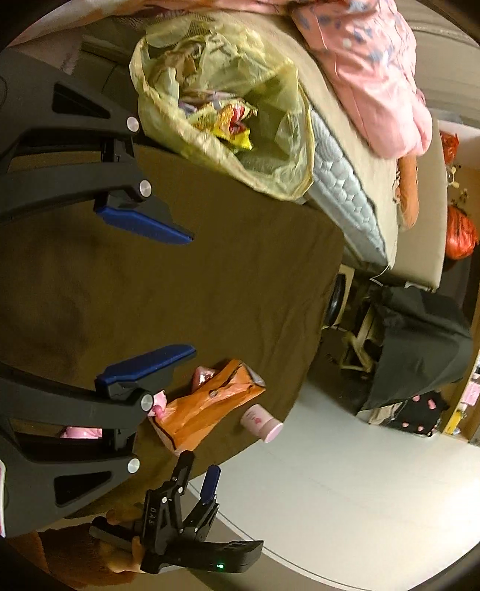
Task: Collect trash
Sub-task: 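Move both tools back over the table toward the orange bag, then grasp the orange plastic bag with the right tool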
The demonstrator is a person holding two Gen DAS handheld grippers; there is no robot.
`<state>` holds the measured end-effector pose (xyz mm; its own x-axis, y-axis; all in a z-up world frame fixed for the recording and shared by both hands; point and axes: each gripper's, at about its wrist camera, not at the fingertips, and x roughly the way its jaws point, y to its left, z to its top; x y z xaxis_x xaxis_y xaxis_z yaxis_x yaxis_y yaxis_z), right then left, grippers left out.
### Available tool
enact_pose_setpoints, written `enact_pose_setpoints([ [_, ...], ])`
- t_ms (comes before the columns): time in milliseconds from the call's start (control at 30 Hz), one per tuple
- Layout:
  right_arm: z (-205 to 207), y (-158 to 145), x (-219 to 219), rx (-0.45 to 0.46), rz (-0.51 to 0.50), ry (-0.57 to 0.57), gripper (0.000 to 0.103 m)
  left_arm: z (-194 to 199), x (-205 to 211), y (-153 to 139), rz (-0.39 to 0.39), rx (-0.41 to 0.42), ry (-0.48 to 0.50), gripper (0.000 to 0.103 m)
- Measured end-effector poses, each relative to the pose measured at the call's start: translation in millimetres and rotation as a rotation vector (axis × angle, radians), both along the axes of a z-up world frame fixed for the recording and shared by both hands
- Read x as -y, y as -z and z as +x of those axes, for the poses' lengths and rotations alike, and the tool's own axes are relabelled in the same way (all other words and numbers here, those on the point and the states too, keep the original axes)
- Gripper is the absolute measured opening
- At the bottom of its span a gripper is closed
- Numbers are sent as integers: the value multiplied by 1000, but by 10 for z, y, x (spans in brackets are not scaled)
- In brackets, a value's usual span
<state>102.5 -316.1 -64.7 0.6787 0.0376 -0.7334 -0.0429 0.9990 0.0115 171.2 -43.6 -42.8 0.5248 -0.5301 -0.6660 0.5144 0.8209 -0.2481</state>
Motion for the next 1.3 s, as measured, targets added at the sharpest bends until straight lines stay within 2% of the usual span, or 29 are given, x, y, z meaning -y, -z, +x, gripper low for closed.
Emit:
enact_pose_setpoints([
  [100,42,-39,-26,41,54,-8,72,43,96,56,17,-10,1,54],
  [200,129,-32,-179,59,50,-52,72,87,140,109,26,-24,2,54],
  [267,227,70,-289,23,9,-76,72,101,165,138,37,-29,3,54],
  [367,357,345,-312,-43,-65,-45,72,113,149,161,43,-33,0,54],
  [500,299,481,-142,-66,57,-32,71,124,112,186,46,-40,-15,54],
  [600,213,468,-111,-63,84,-53,60,146,103,204,43,-50,-27,54],
  [667,159,434,-125,-54,92,-80,38,150,99,213,38,-55,-25,54],
  [833,-42,303,-215,-5,13,-122,27,102,167,219,46,-50,-1,54],
  [967,-219,88,-30,75,31,-69,21,121,226,251,55,-51,24,54],
  [1100,-410,-81,292,125,53,22,21,149,443,281,52,-44,109,54],
  [1200,-500,-80,460,128,67,71,21,194,727,281,46,-37,221,54],
  [1300,-578,12,564,114,87,104,21,233,1123,266,93,-7,358,54],
])
